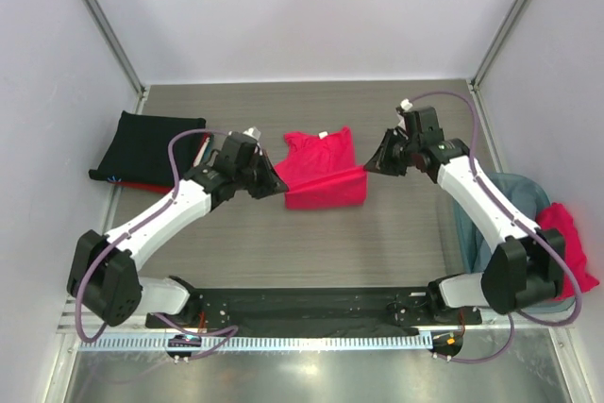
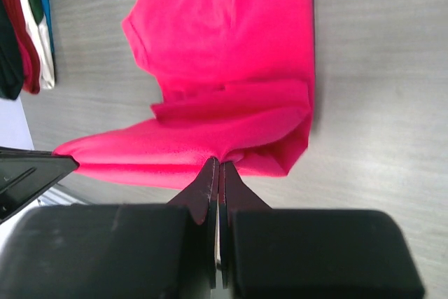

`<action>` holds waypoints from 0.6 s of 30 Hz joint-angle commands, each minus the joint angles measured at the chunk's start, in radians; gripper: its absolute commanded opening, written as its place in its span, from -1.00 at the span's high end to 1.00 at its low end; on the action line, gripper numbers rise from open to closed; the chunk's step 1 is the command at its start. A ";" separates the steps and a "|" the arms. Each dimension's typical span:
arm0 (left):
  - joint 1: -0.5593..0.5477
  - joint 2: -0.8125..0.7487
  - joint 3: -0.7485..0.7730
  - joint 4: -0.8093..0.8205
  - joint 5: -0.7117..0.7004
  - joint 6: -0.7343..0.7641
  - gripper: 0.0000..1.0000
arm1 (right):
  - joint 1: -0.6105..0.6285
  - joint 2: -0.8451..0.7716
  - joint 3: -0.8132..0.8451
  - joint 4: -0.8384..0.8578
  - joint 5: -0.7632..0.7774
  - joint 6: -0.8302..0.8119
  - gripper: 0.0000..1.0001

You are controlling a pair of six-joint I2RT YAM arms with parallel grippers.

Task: Fold and stack the t-shirts
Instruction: Fold the tshirt

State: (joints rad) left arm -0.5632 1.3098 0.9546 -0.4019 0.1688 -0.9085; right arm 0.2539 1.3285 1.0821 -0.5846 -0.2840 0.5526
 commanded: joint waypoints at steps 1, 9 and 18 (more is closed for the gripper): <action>0.054 0.057 0.081 -0.029 0.046 0.056 0.99 | -0.013 0.060 0.119 0.045 0.060 -0.045 0.98; 0.151 0.252 0.282 -0.026 0.077 0.091 1.00 | -0.047 0.273 0.307 0.060 0.068 -0.071 0.97; 0.246 0.529 0.513 0.035 0.107 0.051 0.97 | -0.093 0.573 0.602 0.147 -0.055 -0.054 0.98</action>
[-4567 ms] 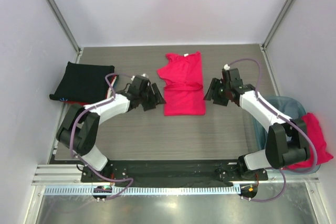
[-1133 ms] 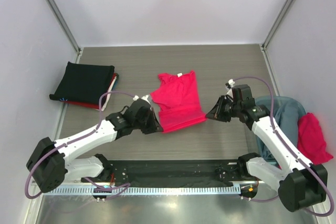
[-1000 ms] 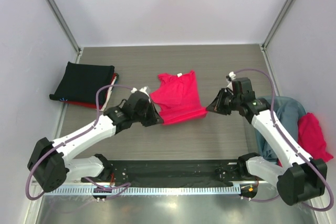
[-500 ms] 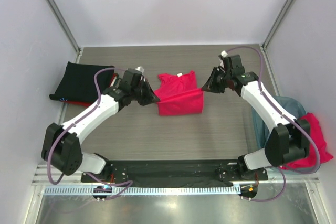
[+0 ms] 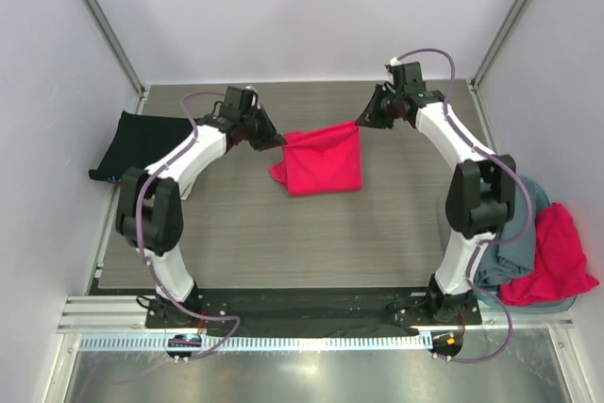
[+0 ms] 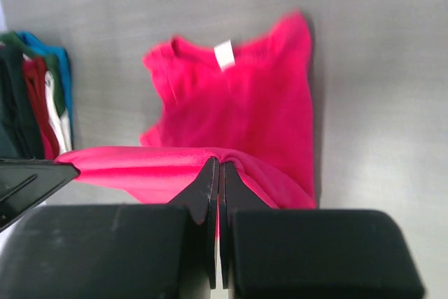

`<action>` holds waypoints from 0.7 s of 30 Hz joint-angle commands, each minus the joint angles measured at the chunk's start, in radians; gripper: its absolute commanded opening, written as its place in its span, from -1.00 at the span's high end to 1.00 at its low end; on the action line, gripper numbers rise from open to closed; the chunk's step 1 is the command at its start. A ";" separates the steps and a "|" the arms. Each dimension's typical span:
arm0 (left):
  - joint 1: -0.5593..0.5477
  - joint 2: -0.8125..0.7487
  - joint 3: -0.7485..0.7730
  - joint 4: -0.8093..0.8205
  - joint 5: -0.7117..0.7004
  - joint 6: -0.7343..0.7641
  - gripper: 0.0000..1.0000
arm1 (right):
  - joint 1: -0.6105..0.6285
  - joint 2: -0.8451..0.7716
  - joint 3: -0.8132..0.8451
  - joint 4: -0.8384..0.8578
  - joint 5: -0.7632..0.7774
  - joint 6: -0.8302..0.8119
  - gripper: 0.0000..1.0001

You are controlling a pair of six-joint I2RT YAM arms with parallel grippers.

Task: Fold and stack the t-shirts
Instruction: Fold the tshirt

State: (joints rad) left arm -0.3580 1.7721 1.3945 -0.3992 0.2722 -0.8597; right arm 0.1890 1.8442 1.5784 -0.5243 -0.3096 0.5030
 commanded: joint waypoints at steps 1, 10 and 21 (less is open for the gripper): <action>0.060 0.101 0.121 0.066 0.005 0.001 0.93 | -0.034 0.126 0.138 0.099 -0.039 -0.001 0.98; 0.114 0.612 0.603 0.006 0.085 0.044 -0.71 | -0.068 0.501 0.497 0.188 0.000 0.103 -0.37; 0.100 0.382 0.264 0.217 0.076 0.057 -0.72 | -0.102 0.334 0.134 0.438 -0.178 0.014 -0.37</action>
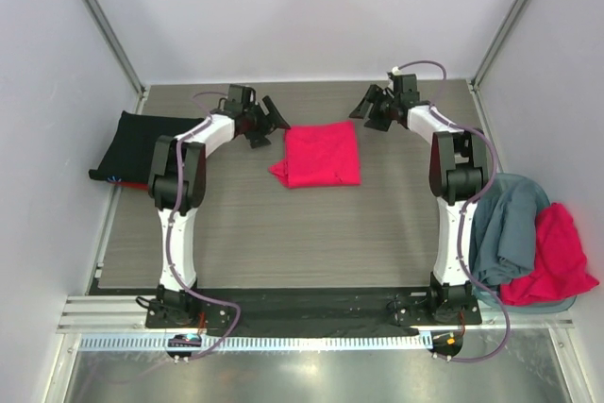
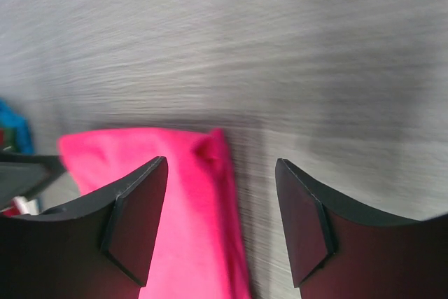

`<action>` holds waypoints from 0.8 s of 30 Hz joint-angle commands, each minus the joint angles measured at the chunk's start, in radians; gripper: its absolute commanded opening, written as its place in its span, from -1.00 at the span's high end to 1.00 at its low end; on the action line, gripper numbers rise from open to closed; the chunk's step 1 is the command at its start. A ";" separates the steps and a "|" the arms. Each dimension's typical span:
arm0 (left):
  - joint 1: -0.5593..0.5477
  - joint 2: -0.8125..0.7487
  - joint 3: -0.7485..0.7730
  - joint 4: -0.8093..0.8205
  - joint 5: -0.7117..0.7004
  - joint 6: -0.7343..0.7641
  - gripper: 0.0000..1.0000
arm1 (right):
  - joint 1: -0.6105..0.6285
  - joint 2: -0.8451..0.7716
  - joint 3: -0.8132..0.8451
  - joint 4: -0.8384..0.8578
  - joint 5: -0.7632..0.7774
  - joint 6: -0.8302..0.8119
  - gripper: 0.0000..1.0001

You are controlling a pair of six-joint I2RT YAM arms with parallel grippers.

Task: Fold and stack the t-shirts
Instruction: Fold the tshirt, then neatly place the folded tshirt to the corner

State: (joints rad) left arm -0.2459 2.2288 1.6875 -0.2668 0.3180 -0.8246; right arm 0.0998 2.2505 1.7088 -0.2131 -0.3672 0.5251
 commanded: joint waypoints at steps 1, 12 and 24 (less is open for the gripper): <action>-0.022 -0.081 -0.050 0.086 0.029 0.024 -0.68 | -0.014 -0.059 0.002 0.126 -0.134 -0.001 -0.36; -0.062 -0.060 -0.097 0.098 0.007 0.008 -0.59 | -0.012 -0.052 -0.176 0.279 -0.197 0.047 -0.30; -0.070 -0.182 -0.077 -0.153 -0.265 0.172 -0.68 | 0.000 -0.083 -0.265 0.331 -0.213 0.058 -0.16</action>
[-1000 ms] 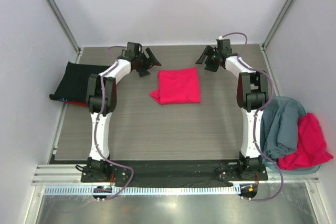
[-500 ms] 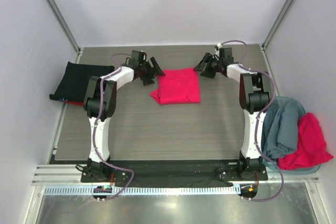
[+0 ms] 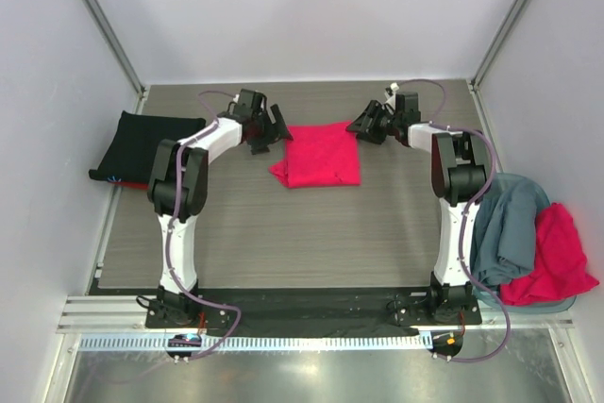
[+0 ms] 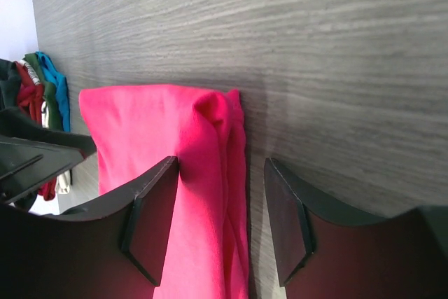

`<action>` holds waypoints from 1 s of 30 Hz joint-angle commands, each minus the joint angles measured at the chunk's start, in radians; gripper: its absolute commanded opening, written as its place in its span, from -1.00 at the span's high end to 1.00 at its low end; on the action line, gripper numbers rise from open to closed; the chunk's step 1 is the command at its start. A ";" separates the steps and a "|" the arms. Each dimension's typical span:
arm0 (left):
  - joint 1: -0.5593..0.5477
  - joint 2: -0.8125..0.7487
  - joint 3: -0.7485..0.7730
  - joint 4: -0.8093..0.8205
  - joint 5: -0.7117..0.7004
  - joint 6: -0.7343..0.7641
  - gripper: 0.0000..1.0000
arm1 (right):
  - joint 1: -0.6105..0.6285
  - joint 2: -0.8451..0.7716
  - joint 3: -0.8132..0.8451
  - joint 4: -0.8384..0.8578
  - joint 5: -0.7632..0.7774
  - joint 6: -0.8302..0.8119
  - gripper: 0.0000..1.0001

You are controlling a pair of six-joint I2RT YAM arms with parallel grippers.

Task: Fold and stack the t-shirts
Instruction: Neatly place the folded tshirt to the corner

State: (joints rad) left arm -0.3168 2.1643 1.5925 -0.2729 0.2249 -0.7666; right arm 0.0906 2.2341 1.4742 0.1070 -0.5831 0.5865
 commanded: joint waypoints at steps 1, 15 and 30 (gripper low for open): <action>-0.001 -0.136 0.024 -0.187 -0.209 0.139 -0.70 | 0.011 -0.077 -0.037 0.010 0.008 -0.008 -0.16; -0.088 -0.060 0.136 -0.558 -0.930 0.500 -0.64 | 0.018 -0.068 -0.032 -0.020 0.011 -0.001 -0.05; -0.027 0.146 0.141 -0.526 -1.233 0.592 -0.40 | 0.001 -0.065 -0.045 0.008 -0.020 0.022 0.00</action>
State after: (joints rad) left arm -0.3847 2.2768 1.7332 -0.8185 -0.9215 -0.2028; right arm 0.0990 2.2093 1.4372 0.0826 -0.5835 0.5976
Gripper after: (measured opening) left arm 0.709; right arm 0.500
